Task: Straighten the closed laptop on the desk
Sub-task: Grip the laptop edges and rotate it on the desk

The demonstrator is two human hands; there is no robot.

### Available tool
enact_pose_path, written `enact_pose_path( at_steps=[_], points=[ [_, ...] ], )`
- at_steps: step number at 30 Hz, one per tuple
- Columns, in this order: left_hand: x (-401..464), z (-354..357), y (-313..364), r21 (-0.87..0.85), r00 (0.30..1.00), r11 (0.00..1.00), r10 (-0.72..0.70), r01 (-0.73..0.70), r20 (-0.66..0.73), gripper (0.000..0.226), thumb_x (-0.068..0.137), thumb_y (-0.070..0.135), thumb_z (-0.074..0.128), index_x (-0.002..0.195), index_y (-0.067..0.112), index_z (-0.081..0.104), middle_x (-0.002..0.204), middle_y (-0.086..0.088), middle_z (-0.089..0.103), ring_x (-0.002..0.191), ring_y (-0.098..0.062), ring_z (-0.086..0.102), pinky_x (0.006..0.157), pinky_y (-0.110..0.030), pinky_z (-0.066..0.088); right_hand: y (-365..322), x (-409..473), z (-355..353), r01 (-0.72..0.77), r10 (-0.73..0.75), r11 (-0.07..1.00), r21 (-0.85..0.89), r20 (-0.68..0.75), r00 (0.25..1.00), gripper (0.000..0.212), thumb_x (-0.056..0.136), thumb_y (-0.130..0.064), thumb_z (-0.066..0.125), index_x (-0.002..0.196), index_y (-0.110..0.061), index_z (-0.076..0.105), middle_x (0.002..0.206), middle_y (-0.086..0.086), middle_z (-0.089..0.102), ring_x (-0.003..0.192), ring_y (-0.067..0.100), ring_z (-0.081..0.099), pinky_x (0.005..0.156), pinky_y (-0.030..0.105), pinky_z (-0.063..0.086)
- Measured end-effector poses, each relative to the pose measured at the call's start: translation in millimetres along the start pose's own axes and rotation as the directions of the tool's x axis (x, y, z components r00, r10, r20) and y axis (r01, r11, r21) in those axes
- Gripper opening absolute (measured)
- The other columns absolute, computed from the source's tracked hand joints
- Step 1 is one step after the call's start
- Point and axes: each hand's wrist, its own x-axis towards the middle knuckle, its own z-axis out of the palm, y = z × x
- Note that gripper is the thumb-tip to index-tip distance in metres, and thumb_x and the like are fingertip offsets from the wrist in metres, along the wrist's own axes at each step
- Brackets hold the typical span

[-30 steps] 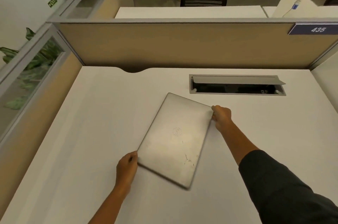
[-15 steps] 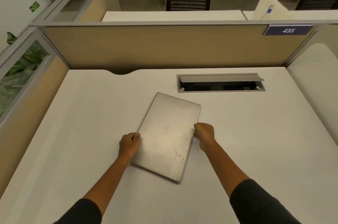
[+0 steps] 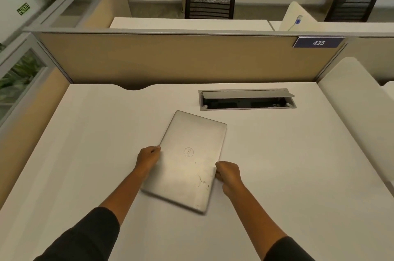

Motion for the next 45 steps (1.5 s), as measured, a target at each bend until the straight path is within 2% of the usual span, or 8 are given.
enact_pose_path(
  at_steps=[7, 12, 17, 26, 30, 34, 39, 45],
  points=[
    [12, -1, -5, -0.121, 0.993, 0.986, -0.12, 0.118, -0.005, 0.032, 0.104, 0.033, 0.062, 0.09, 0.004, 0.065, 0.09, -0.013, 0.062, 0.088, -0.027, 0.057, 0.083, -0.034, 0.045, -2, 9, 0, -0.034, 0.034, 0.999, 0.042, 0.003, 0.999, 0.036, 0.084, 0.015, 0.059, 0.068, -0.013, 0.042, 0.085, 0.012, 0.037, 0.083, 0.026, 0.04, 0.065, 0.035, 0.038],
    [11, 1, -8, -0.168, 0.989, 0.975, -0.147, 0.144, -0.005, 0.026, 0.102, 0.032, 0.065, 0.09, 0.008, 0.063, 0.091, -0.011, 0.059, 0.089, -0.026, 0.055, 0.083, -0.034, 0.044, -7, 15, 1, -0.059, 0.059, 0.998, 0.007, -0.021, 0.998, 0.031, 0.086, 0.007, 0.07, 0.064, -0.006, 0.052, 0.062, 0.006, 0.048, 0.057, 0.02, 0.047, 0.051, 0.028, 0.042],
    [3, 1, -14, -0.228, 0.98, 0.954, -0.193, 0.196, 0.037, 0.029, 0.1, 0.036, 0.068, 0.09, 0.011, 0.056, 0.09, -0.011, 0.049, 0.087, -0.026, 0.046, 0.079, -0.035, 0.04, -21, 21, -2, -0.035, 0.034, 0.999, -0.026, -0.031, 0.999, 0.012, 0.087, 0.004, 0.067, 0.09, -0.005, 0.059, 0.086, 0.012, 0.048, 0.081, 0.026, 0.047, 0.066, 0.034, 0.043],
    [-26, 16, -33, -0.404, 0.96, 0.871, -0.253, 0.28, 0.12, 0.039, 0.094, 0.046, 0.074, 0.097, 0.009, 0.061, 0.095, -0.01, 0.064, 0.089, -0.028, 0.06, 0.089, -0.044, 0.059, -67, 43, 5, 0.029, -0.029, 0.966, -0.255, 0.007, 1.0, 0.014, 0.087, 0.003, 0.062, 0.091, -0.004, 0.051, 0.093, 0.014, 0.045, 0.088, 0.027, 0.043, 0.076, 0.039, 0.033],
    [-47, 26, -38, -0.521, 0.952, 0.796, -0.261, 0.306, 0.16, 0.035, 0.095, 0.042, 0.075, 0.101, 0.007, 0.075, 0.076, 0.0, 0.084, 0.076, -0.019, 0.08, 0.066, -0.032, 0.062, -80, 52, 9, 0.052, -0.038, 0.946, -0.32, 0.051, 0.998, 0.021, 0.093, -0.012, 0.068, 0.107, -0.002, 0.056, 0.111, 0.013, 0.054, 0.104, 0.028, 0.051, 0.094, 0.041, 0.047],
    [-68, 46, -39, -0.597, 0.937, 0.722, -0.282, 0.35, 0.208, 0.038, 0.096, 0.038, 0.074, 0.111, 0.003, 0.074, 0.105, -0.014, 0.081, 0.098, -0.03, 0.078, 0.077, -0.04, 0.064, -93, 60, 8, 0.067, -0.047, 0.941, -0.332, 0.067, 0.997, 0.033, 0.095, -0.026, 0.067, 0.116, -0.007, 0.051, 0.122, 0.009, 0.05, 0.112, 0.028, 0.047, 0.1, 0.043, 0.043],
    [-96, 78, -38, -0.657, 0.915, 0.637, -0.283, 0.403, 0.287, 0.039, 0.099, 0.034, 0.071, 0.116, -0.001, 0.074, 0.109, -0.019, 0.079, 0.106, -0.035, 0.076, 0.096, -0.048, 0.062, -109, 70, 6, 0.108, -0.091, 0.921, -0.373, 0.063, 0.994, 0.052, 0.099, -0.035, 0.063, 0.138, -0.002, 0.052, 0.126, 0.01, 0.051, 0.113, 0.028, 0.047, 0.098, 0.044, 0.042],
    [-105, 84, -34, -0.625, 0.915, 0.668, -0.283, 0.403, 0.288, 0.036, 0.1, 0.033, 0.071, 0.114, 0.0, 0.075, 0.114, -0.019, 0.078, 0.108, -0.03, 0.075, 0.109, -0.048, 0.057, -109, 74, 0, 0.198, -0.191, 0.837, -0.509, 0.067, 0.979, 0.048, 0.103, -0.036, 0.06, 0.121, 0.008, 0.062, 0.136, 0.027, 0.063, 0.109, 0.034, 0.062, 0.11, 0.049, 0.05]
  ],
)
